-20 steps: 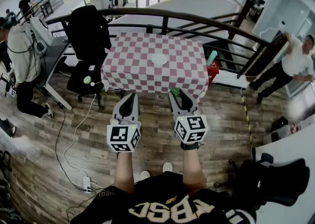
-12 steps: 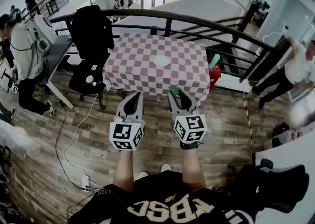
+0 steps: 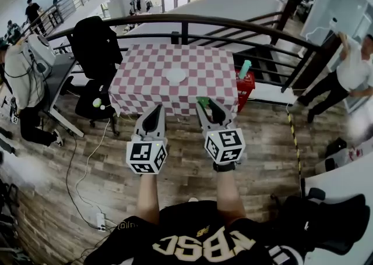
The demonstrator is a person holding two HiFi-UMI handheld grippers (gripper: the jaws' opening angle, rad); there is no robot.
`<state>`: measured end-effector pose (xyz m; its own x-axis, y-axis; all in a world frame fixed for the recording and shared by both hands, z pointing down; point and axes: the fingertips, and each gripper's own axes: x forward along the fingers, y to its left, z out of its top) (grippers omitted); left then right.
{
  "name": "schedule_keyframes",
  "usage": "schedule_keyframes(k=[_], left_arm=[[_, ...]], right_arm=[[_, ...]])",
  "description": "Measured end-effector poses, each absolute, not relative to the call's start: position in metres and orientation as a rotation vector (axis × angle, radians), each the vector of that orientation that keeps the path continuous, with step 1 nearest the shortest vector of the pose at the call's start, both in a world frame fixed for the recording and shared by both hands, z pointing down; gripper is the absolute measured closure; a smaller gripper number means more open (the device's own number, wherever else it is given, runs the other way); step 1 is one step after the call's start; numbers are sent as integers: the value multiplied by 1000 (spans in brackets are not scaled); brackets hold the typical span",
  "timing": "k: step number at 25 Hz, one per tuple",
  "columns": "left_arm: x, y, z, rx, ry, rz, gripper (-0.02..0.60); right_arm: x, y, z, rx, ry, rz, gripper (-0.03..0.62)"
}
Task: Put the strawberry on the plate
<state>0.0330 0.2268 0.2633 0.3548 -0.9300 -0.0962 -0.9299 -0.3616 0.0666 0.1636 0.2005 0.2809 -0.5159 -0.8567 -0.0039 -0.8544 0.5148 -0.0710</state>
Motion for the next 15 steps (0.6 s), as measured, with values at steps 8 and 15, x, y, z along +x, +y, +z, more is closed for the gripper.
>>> schedule_keyframes(k=[8,15], left_arm=[[62,204,293,2549,-1794,-57,569],[53,171,309,2523,-1788,-35,569]], right_arm=[[198,175,322,-1508,2703,-246,450],[185,143,333,-1443,2708,-321,450]])
